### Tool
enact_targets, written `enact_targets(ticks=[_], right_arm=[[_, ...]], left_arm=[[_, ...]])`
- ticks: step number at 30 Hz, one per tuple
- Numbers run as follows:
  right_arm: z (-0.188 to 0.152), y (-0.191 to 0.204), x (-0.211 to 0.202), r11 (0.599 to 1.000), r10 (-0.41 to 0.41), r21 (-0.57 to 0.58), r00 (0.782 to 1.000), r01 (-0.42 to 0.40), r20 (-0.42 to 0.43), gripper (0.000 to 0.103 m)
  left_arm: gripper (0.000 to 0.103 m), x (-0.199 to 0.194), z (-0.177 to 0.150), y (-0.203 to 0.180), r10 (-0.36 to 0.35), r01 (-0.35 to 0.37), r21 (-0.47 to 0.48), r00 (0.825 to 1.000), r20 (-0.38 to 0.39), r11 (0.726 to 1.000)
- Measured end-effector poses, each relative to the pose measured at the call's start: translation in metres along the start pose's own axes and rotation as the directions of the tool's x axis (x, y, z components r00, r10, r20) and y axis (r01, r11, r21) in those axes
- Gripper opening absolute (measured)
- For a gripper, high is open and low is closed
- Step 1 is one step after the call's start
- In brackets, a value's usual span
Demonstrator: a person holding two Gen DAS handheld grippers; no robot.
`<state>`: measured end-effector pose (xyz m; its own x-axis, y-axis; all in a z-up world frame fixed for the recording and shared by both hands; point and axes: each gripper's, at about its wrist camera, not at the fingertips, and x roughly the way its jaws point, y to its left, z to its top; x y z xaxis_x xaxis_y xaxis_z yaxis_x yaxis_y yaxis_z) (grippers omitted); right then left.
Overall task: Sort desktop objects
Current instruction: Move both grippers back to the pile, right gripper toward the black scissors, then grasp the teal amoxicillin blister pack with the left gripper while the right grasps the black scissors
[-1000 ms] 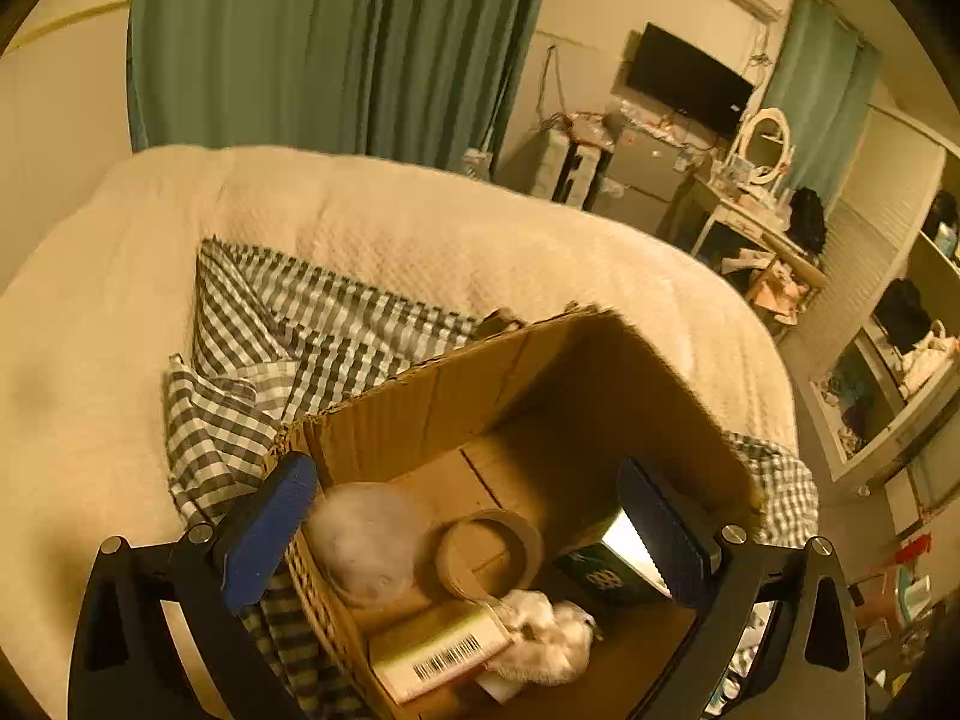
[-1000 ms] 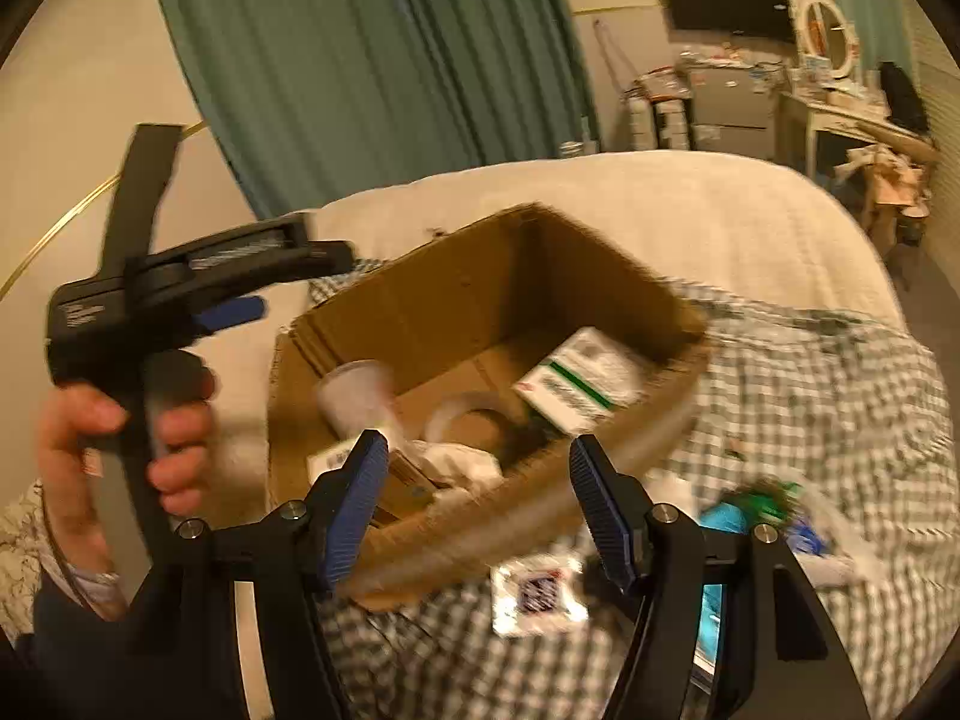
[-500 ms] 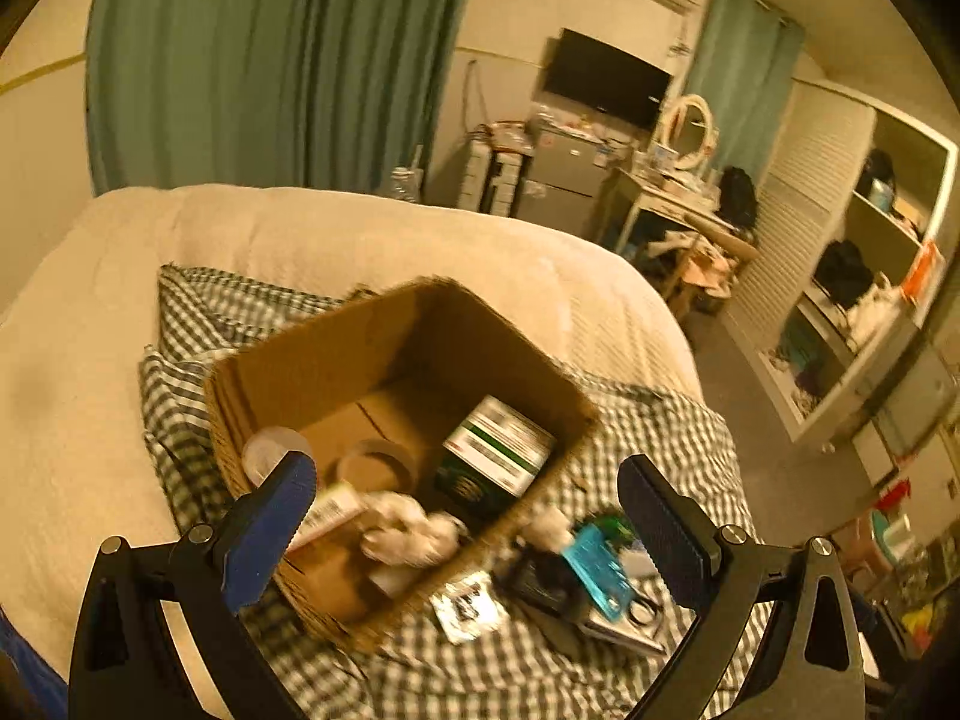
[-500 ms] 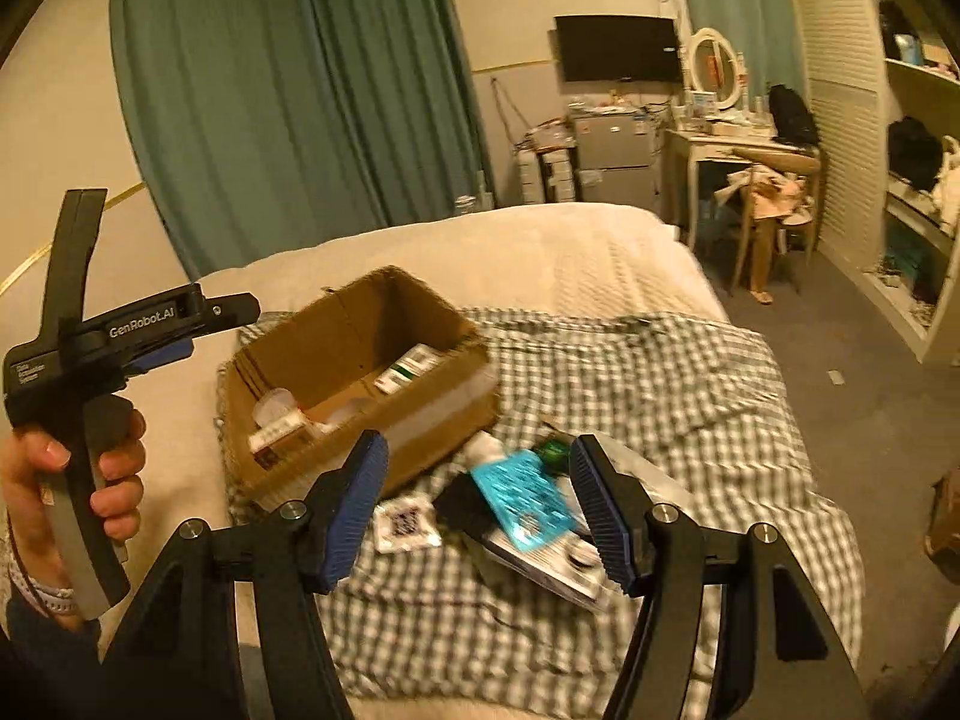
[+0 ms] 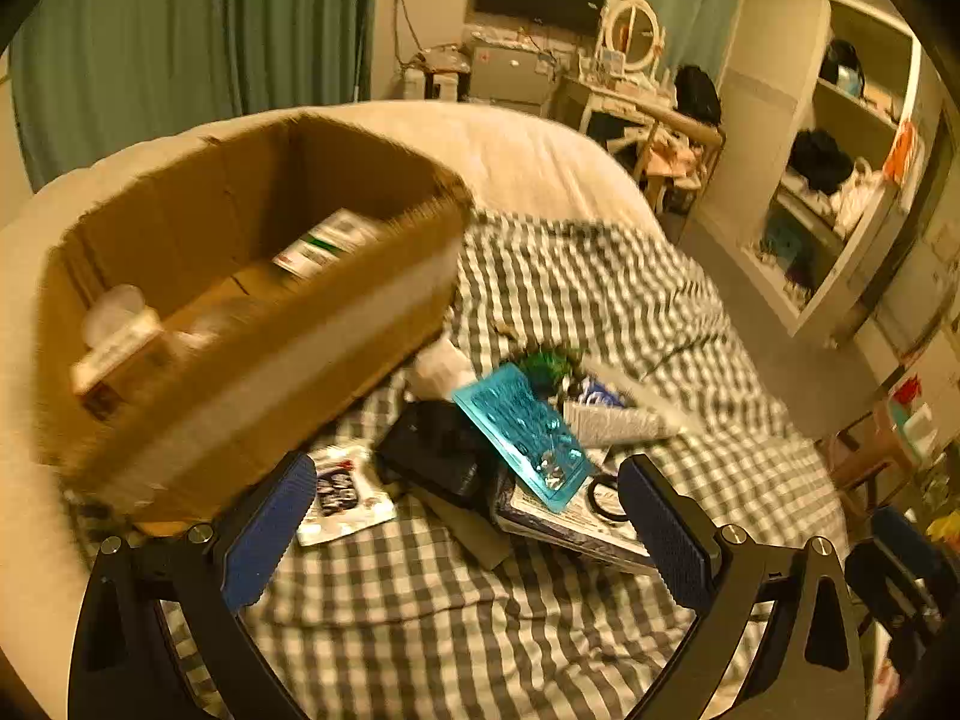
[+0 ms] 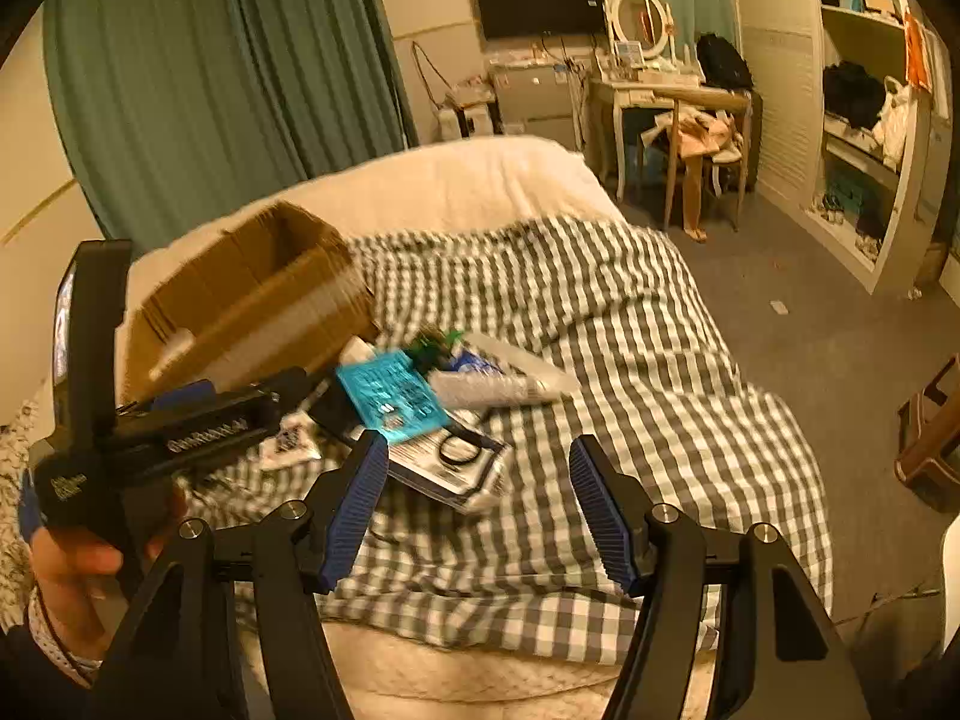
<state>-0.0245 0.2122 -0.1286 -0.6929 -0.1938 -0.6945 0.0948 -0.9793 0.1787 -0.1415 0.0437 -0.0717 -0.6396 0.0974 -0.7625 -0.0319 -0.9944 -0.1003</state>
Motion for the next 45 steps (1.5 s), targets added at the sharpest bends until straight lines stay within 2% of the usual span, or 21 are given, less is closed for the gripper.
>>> enact_targets(ticks=[7, 8, 10, 12, 18, 19, 23, 26, 32, 37, 42, 44, 45], right_arm=[[-0.013, -0.018, 0.071, 1.000, -0.008, 0.007, 0.996, 0.009, -0.086, 0.063], [-0.014, -0.018, 0.079, 1.000, -0.002, 0.011, 0.996, 0.003, -0.094, 0.062], [-0.013, -0.018, 0.105, 1.000, 0.016, 0.020, 0.992, -0.014, -0.127, 0.057], [-0.012, -0.015, 0.126, 1.000, 0.024, 0.011, 0.989, -0.022, -0.148, 0.056], [-0.009, 0.003, 0.178, 0.996, 0.033, -0.079, 0.974, -0.051, -0.222, 0.038], [-0.011, 0.005, 0.183, 0.995, 0.023, -0.094, 0.971, -0.046, -0.237, 0.029], [-0.017, 0.000, 0.183, 0.996, -0.008, -0.087, 0.974, -0.012, -0.225, 0.005], [-0.019, -0.013, 0.172, 0.999, -0.007, -0.040, 0.980, -0.001, -0.201, 0.005], [-0.020, -0.031, 0.153, 1.000, -0.025, 0.009, 0.985, 0.027, -0.170, 0.005], [-0.025, -0.039, 0.144, 0.999, -0.026, 0.031, 0.984, 0.031, -0.174, 0.005], [-0.030, -0.039, 0.144, 0.999, -0.030, 0.035, 0.983, 0.037, -0.181, 0.005], [-0.031, -0.041, 0.147, 0.999, -0.025, 0.042, 0.982, 0.034, -0.188, 0.005], [-0.031, -0.040, 0.148, 0.998, -0.026, 0.043, 0.982, 0.035, -0.189, 0.005]], left_arm=[[0.103, 0.056, -0.011, 0.005, -0.016, 0.016, -0.032, 1.000, 0.005, 0.999], [0.103, 0.061, -0.010, 0.008, -0.006, 0.006, -0.041, 1.000, 0.012, 0.999], [0.103, 0.062, -0.009, 0.013, 0.072, -0.067, -0.065, 0.995, 0.075, 0.996], [0.103, 0.065, -0.009, 0.015, 0.106, -0.100, -0.054, 0.987, 0.117, 0.994], [0.103, 0.081, -0.008, 0.007, -0.026, 0.027, -0.013, 0.998, 0.062, 1.000], [0.103, 0.083, -0.008, 0.005, -0.036, 0.036, -0.004, 0.998, 0.050, 0.999], [0.103, 0.083, -0.009, -0.002, -0.025, 0.024, 0.030, 0.998, 0.049, 0.999], [0.103, 0.081, -0.010, -0.007, -0.015, 0.012, 0.056, 0.998, 0.053, 0.998], [0.103, 0.073, -0.007, -0.014, -0.061, 0.058, 0.042, 0.997, 0.056, 0.997], [0.103, 0.088, -0.006, -0.024, -0.065, 0.066, 0.051, 0.998, -0.009, 0.997], [0.103, 0.099, -0.001, -0.046, 0.013, -0.011, 0.131, 1.000, -0.011, 0.991], [0.103, 0.105, -0.003, -0.053, 0.075, -0.073, 0.185, 0.997, -0.002, 0.980], [0.100, 0.109, -0.006, -0.058, 0.112, -0.111, 0.239, 0.994, 0.011, 0.965]])
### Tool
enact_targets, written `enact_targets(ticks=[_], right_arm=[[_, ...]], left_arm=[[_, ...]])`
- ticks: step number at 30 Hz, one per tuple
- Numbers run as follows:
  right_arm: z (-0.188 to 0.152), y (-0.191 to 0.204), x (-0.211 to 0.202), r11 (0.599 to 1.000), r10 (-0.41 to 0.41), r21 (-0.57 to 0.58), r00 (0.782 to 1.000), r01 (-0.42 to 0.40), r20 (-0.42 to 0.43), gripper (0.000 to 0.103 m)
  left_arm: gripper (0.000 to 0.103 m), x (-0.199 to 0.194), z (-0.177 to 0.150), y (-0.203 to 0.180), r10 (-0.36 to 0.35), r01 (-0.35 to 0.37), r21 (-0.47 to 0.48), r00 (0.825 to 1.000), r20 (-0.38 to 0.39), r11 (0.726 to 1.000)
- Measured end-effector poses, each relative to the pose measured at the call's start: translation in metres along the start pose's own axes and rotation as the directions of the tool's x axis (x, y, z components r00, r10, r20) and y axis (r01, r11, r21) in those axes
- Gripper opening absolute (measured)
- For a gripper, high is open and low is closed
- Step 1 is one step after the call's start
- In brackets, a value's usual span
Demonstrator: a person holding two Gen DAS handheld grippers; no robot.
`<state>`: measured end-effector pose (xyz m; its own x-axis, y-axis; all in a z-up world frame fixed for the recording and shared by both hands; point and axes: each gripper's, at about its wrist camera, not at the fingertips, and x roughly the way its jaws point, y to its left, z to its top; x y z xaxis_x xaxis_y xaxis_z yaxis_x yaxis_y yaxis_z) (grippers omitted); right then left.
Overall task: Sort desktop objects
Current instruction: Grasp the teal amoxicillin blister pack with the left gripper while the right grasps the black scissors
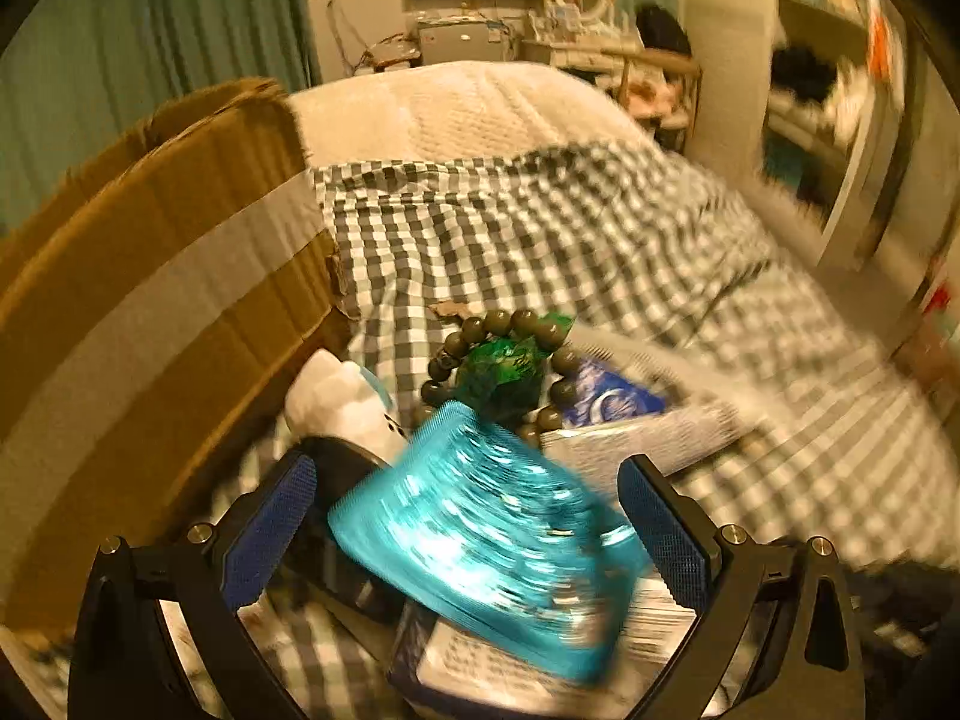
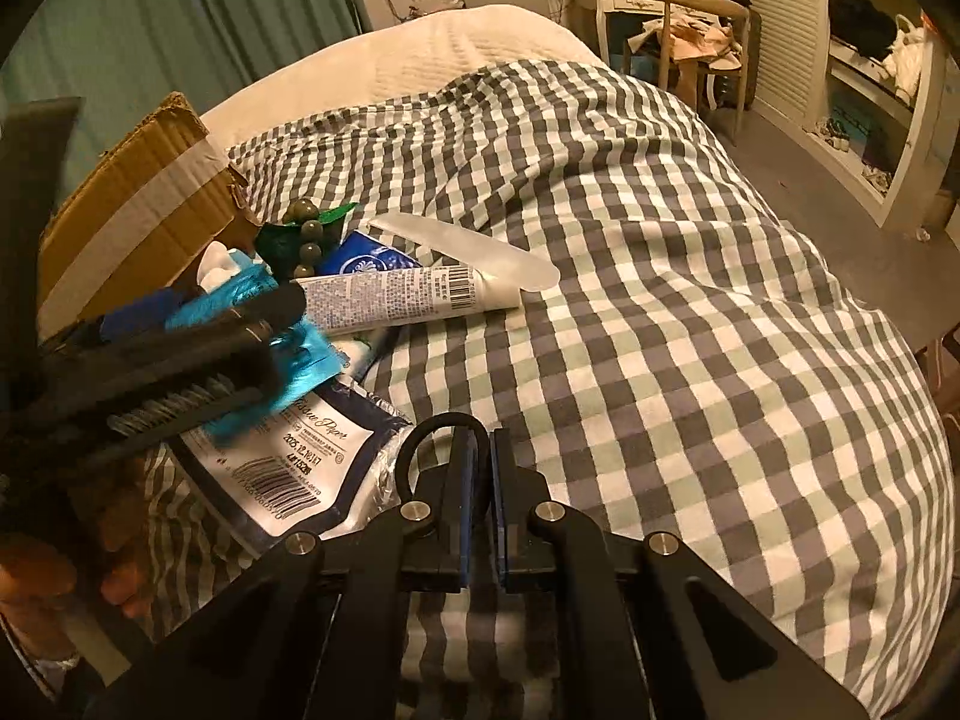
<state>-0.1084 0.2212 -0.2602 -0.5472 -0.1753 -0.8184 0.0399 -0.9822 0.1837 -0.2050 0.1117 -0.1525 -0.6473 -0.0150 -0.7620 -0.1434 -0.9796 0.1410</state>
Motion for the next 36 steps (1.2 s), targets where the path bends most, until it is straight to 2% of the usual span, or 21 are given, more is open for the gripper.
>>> enact_targets(ticks=[1, 4, 6, 8, 9, 12, 15, 17, 19, 20, 21, 22, 23, 24, 27, 29, 31, 34, 36], right_arm=[[0.000, 0.000, 0.001, 1.000, -0.001, -0.001, 1.000, 0.001, 0.000, 0.005], [0.000, 0.001, 0.003, 1.000, -0.003, 0.001, 1.000, 0.003, -0.004, 0.005], [0.000, 0.001, 0.002, 1.000, -0.004, 0.003, 1.000, 0.004, -0.004, 0.005], [0.000, 0.001, 0.002, 1.000, -0.004, 0.002, 1.000, 0.004, -0.005, 0.005], [0.000, 0.001, 0.001, 1.000, -0.006, 0.001, 1.000, 0.006, -0.004, 0.005], [0.000, 0.000, -0.001, 1.000, -0.004, 0.009, 1.000, 0.004, -0.001, 0.005], [-0.001, -0.001, -0.003, 1.000, -0.006, 0.010, 1.000, 0.006, 0.001, 0.005], [-0.001, -0.002, -0.005, 1.000, -0.007, 0.012, 1.000, 0.007, 0.003, 0.005], [-0.002, -0.004, -0.007, 1.000, -0.006, 0.018, 1.000, 0.006, 0.005, 0.005], [-0.002, -0.005, -0.009, 1.000, -0.005, 0.020, 1.000, 0.005, 0.008, 0.005], [-0.002, -0.006, -0.010, 1.000, -0.003, 0.024, 1.000, 0.002, 0.013, 0.005], [-0.002, -0.008, -0.012, 1.000, 0.004, 0.026, 1.000, -0.004, 0.015, 0.005], [-0.002, -0.008, -0.013, 1.000, 0.011, 0.027, 1.000, -0.011, 0.017, 0.005], [-0.002, -0.008, -0.014, 1.000, 0.013, 0.025, 1.000, -0.013, 0.020, 0.005], [-0.002, -0.011, -0.014, 1.000, 0.005, 0.026, 1.000, -0.006, 0.013, 0.005], [-0.003, -0.013, -0.014, 0.999, 0.004, 0.033, 1.000, -0.004, 0.013, 0.005], [-0.004, -0.016, -0.015, 0.999, 0.003, 0.040, 1.000, -0.004, 0.013, 0.005], [-0.005, -0.018, -0.016, 0.999, 0.004, 0.049, 1.000, -0.005, 0.015, 0.005], [-0.005, -0.020, -0.017, 0.999, 0.005, 0.050, 1.000, -0.006, 0.013, 0.005]], left_arm=[[0.096, 0.001, -0.002, -0.002, 0.020, -0.020, 0.031, 1.000, 0.012, 0.999], [0.067, -0.009, -0.004, -0.004, 0.021, -0.026, 0.093, 0.999, 0.049, 0.995], [0.033, -0.016, -0.003, -0.003, -0.008, 0.001, 0.105, 0.998, 0.059, 0.994], [0.021, -0.017, -0.004, 0.001, -0.056, 0.052, 0.091, 0.998, 0.041, 0.994], [0.004, -0.015, -0.004, 0.007, -0.082, 0.080, 0.063, 0.997, 0.017, 0.995], [0.004, -0.014, -0.005, 0.019, -0.175, 0.175, -0.029, 0.984, -0.021, 0.984], [0.003, -0.024, -0.005, 0.032, -0.263, 0.262, -0.112, 0.965, 0.001, 0.959], [0.003, -0.031, -0.004, 0.033, -0.325, 0.327, -0.127, 0.945, 0.032, 0.937], [0.008, -0.026, -0.002, 0.028, -0.339, 0.338, -0.116, 0.941, 0.011, 0.934], [0.020, -0.023, -0.002, 0.025, -0.341, 0.338, -0.113, 0.940, -0.007, 0.934], [0.039, -0.020, -0.002, 0.024, -0.348, 0.343, -0.110, 0.937, -0.020, 0.933], [0.053, -0.017, -0.003, 0.023, -0.347, 0.342, -0.113, 0.937, -0.029, 0.933], [0.079, -0.016, -0.003, 0.023, -0.348, 0.342, -0.116, 0.937, -0.035, 0.933], [0.085, -0.016, -0.003, 0.023, -0.358, 0.353, -0.114, 0.933, -0.031, 0.929], [0.089, -0.017, -0.001, 0.018, -0.342, 0.338, -0.103, 0.940, -0.023, 0.936], [0.096, -0.017, -0.003, 0.009, -0.358, 0.355, -0.065, 0.933, -0.044, 0.933], [0.102, -0.018, -0.007, -0.006, -0.370, 0.372, 0.012, 0.927, -0.064, 0.928], [0.103, -0.021, -0.013, -0.025, -0.315, 0.320, 0.139, 0.947, -0.054, 0.937], [0.103, -0.021, -0.017, -0.029, -0.332, 0.339, 0.178, 0.941, -0.070, 0.924]])
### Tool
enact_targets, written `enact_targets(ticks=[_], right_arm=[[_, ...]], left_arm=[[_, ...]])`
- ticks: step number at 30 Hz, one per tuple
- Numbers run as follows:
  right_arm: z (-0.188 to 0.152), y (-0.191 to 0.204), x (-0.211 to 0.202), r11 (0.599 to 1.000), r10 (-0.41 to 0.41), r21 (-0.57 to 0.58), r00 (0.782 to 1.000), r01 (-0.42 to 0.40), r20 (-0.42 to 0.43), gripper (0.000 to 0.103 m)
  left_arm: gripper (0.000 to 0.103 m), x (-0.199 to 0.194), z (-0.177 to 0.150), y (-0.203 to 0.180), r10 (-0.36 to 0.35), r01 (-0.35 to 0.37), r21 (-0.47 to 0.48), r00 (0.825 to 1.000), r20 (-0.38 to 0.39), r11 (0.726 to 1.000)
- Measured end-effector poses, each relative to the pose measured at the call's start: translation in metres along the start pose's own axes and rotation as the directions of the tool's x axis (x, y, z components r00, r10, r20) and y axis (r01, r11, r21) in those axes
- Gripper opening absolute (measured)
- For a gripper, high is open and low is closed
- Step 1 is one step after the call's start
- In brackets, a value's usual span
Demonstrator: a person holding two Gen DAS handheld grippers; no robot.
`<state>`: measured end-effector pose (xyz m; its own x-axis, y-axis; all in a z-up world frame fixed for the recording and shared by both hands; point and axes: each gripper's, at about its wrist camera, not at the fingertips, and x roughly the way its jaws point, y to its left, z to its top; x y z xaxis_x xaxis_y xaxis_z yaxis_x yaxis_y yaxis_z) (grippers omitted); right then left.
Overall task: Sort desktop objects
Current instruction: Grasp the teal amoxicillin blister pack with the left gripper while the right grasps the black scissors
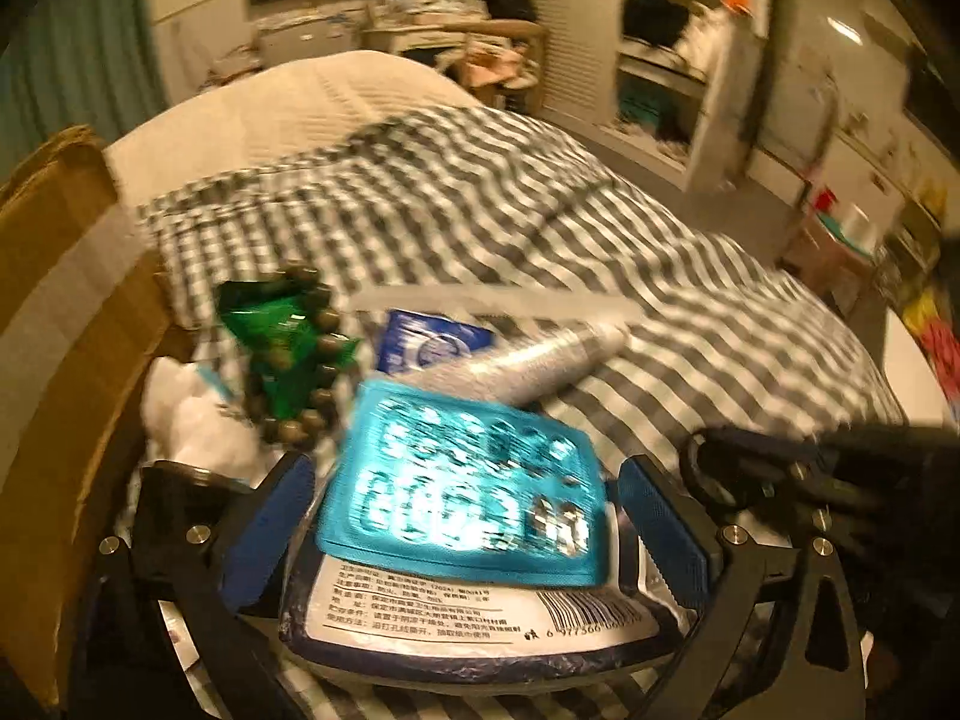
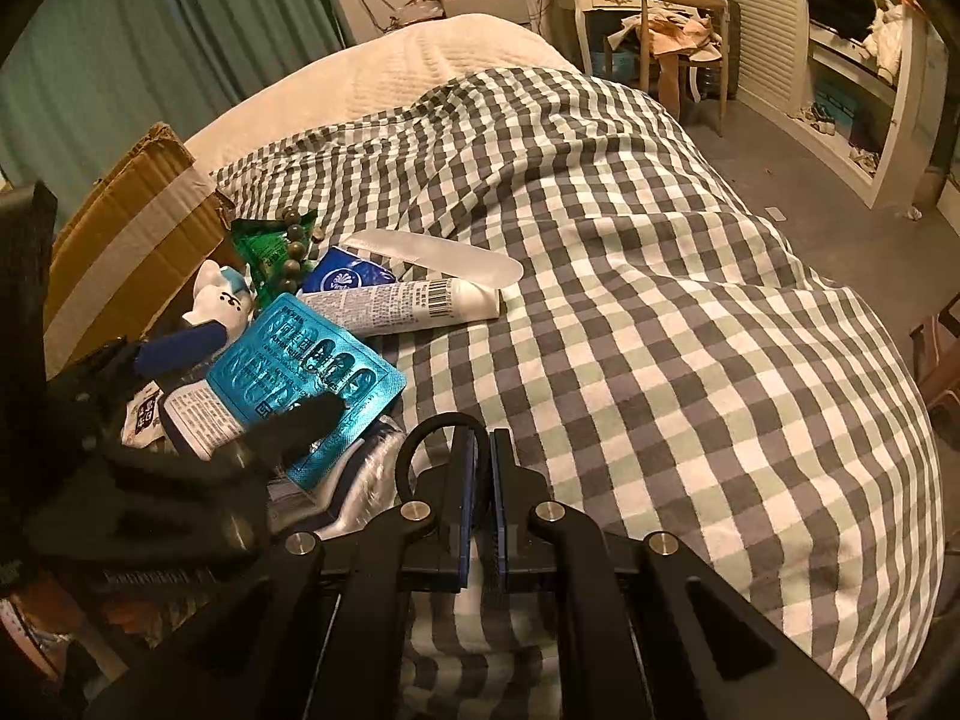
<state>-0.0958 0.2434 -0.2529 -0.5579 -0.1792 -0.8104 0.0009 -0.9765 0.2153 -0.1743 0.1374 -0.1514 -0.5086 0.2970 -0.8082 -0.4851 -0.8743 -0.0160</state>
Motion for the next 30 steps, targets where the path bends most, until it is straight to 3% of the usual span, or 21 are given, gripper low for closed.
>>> enact_targets(ticks=[7, 18, 22, 30], right_arm=[[0.000, -0.001, 0.000, 1.000, -0.002, 0.000, 1.000, 0.002, -0.004, 0.005], [-0.001, -0.004, -0.003, 1.000, -0.001, 0.005, 1.000, 0.002, -0.013, 0.005], [-0.001, -0.003, -0.005, 1.000, -0.005, 0.004, 1.000, 0.005, -0.010, 0.005], [0.003, 0.012, -0.021, 0.999, -0.020, -0.028, 1.000, 0.020, 0.019, 0.005]], left_arm=[[0.103, 0.018, -0.008, -0.005, 0.058, -0.054, 0.067, 0.997, -0.054, 0.996], [0.100, 0.034, -0.005, 0.009, 0.019, -0.018, 0.014, 0.997, -0.072, 1.000], [0.097, 0.025, -0.001, 0.017, -0.006, 0.004, -0.035, 0.999, -0.051, 0.999], [0.097, -0.009, 0.001, 0.021, 0.034, -0.031, -0.090, 0.999, 0.025, 0.995]])
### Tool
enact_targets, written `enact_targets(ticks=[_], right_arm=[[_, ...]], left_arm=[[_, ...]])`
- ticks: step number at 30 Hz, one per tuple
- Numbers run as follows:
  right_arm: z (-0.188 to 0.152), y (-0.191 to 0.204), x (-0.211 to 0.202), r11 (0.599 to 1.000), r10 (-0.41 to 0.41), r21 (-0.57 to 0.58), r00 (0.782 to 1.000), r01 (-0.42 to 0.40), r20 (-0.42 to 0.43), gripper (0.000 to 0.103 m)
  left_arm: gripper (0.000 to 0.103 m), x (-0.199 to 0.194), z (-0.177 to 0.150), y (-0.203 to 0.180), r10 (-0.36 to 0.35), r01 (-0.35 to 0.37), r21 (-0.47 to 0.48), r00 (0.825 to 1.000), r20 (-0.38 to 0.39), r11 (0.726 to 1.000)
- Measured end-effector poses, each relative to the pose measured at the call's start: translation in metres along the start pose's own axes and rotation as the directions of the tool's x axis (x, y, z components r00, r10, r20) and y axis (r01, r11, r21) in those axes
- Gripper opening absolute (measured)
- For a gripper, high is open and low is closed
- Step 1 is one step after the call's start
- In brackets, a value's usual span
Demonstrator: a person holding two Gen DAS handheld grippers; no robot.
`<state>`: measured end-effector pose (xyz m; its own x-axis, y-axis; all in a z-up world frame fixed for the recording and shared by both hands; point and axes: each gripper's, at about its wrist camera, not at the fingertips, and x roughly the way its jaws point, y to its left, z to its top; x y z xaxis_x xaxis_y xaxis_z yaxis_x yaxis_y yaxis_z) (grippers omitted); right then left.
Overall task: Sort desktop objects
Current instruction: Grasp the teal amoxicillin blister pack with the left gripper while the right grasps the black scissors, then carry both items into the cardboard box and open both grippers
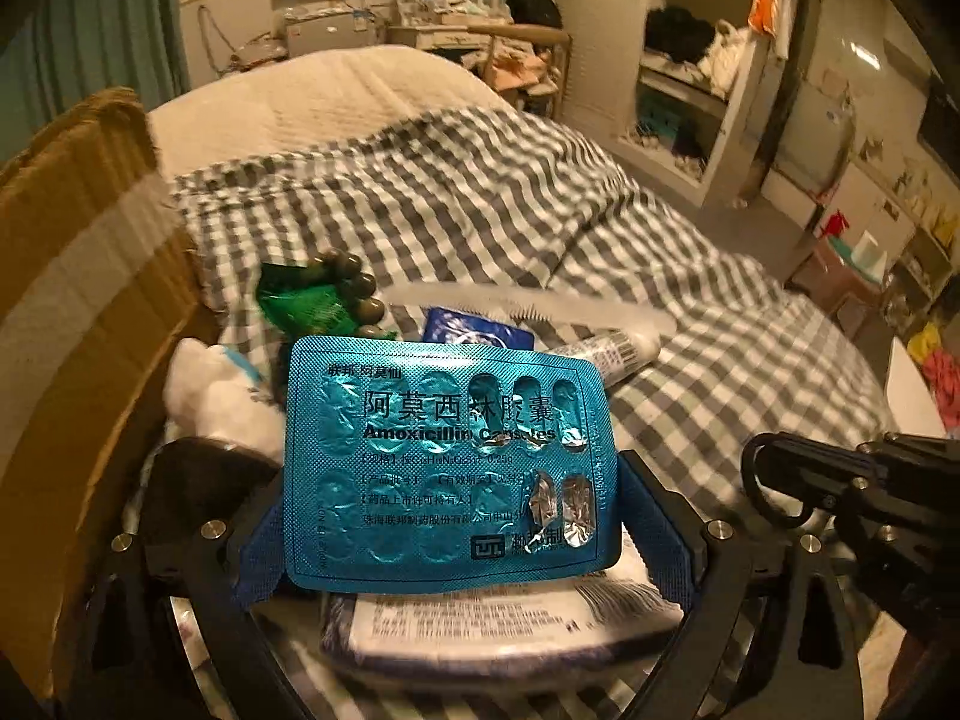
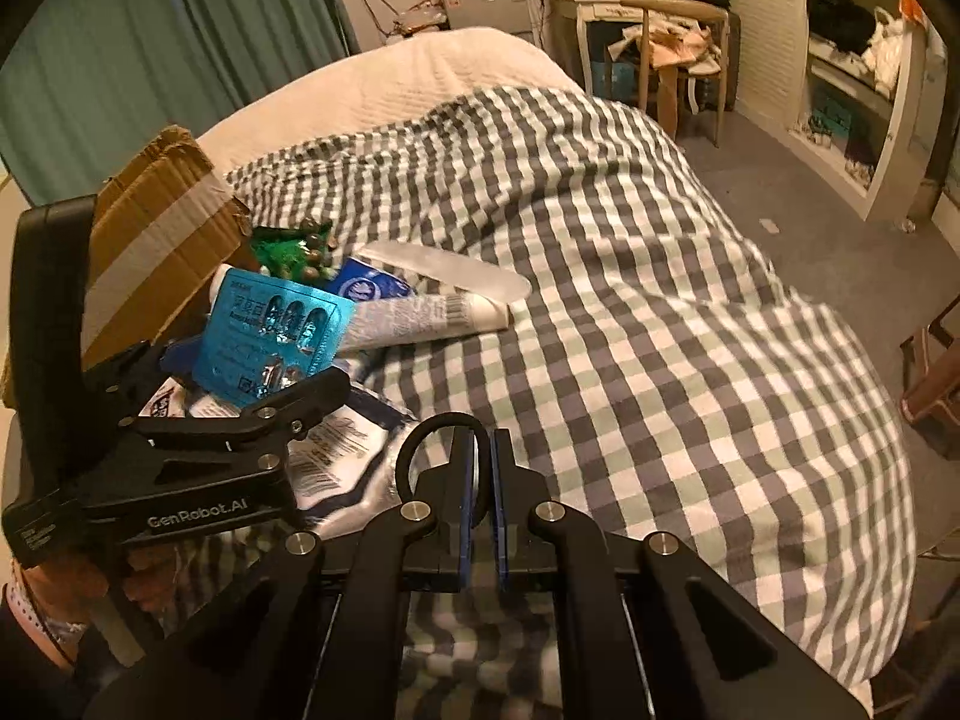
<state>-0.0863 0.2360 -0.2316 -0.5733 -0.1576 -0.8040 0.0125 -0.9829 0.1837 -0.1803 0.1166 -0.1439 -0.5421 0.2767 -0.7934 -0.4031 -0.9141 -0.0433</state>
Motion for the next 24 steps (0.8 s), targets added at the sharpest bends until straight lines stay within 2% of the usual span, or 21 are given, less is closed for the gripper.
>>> enact_targets(ticks=[8, 12, 16, 20, 24], right_arm=[[0.007, 0.024, -0.029, 0.999, -0.017, -0.044, 0.999, 0.019, 0.043, 0.005], [0.014, 0.037, -0.044, 0.997, -0.016, -0.069, 0.998, 0.021, 0.068, 0.005], [0.024, 0.052, -0.055, 0.995, -0.004, -0.100, 0.996, 0.013, 0.089, 0.005], [0.040, 0.070, -0.068, 0.990, 0.010, -0.138, 0.993, 0.006, 0.118, 0.005], [0.068, 0.094, -0.082, 0.982, 0.061, -0.185, 0.986, -0.032, 0.153, 0.005]], left_arm=[[0.097, -0.040, 0.003, 0.000, 0.045, -0.044, -0.014, 0.995, 0.091, 0.999], [0.097, -0.063, 0.011, 0.003, 0.110, -0.106, -0.030, 0.982, 0.157, 0.994], [0.097, -0.084, 0.020, 0.019, 0.105, -0.085, -0.106, 0.975, 0.198, 0.991], [0.097, -0.111, 0.029, 0.035, 0.159, -0.115, -0.176, 0.952, 0.261, 0.978], [0.097, -0.133, 0.047, 0.056, 0.216, -0.150, -0.241, 0.937, 0.276, 0.959]])
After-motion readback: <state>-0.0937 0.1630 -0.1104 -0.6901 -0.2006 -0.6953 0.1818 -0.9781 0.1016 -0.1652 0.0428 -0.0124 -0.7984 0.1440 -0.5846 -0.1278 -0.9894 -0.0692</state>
